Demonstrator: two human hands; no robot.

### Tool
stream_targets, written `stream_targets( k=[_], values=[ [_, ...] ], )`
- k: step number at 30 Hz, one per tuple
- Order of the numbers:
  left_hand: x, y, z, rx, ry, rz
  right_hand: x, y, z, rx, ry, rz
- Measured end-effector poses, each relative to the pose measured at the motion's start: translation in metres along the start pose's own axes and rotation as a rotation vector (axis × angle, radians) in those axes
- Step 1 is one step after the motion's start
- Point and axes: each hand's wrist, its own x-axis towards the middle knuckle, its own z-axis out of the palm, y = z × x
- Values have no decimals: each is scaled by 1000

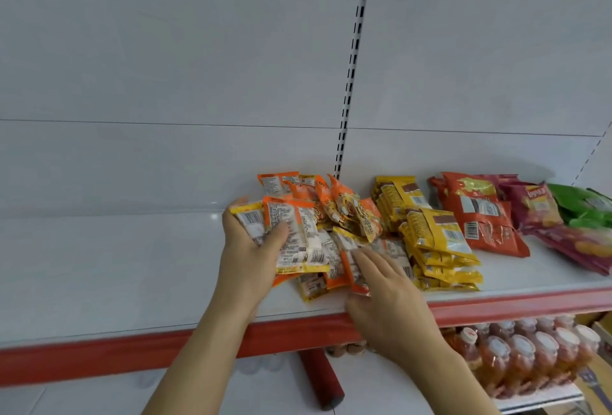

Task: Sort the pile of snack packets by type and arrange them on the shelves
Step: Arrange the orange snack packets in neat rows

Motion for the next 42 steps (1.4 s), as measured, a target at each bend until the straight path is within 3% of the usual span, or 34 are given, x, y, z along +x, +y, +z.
stream_targets(
  k=[2, 6, 9, 14, 17, 22, 24, 27, 30, 32, 35, 42],
  values=[
    [2, 1, -2, -9, -2, 1, 3, 2, 6, -33, 85, -42],
    [4, 0, -5, 15, -8, 14, 3, 1, -2, 56, 439, -24],
    [2, 1, -2, 29, -24, 48, 3, -23, -8, 134, 658, -121],
    [-8, 10, 10, -145, -34, 22, 3, -75, 15, 166, 446, -273],
    [-9, 13, 6, -139, -89, 32, 0, -84, 20, 222, 404, -340],
    [-3, 9, -3, -199, -89, -15, -9, -88, 9, 692, 199, -267],
    [0, 6, -7, -220, -78, -40, -9, -77, 6, 819, 242, -176],
    [2, 2, -12, -162, -59, -22, -1, -55, 8, 542, 321, 36],
    [3, 1, -14, -198, -35, -37, 1, -42, 15, 189, 79, 114],
    [2, 0, -15, -222, -15, -62, 2, -40, 22, 81, -14, 139],
    [-2, -5, -18, -209, 13, -84, 8, -36, 24, 3, 45, 119],
    [0, -10, -29, -156, 121, -47, 4, -37, 1, 82, 474, -61]
  ],
)
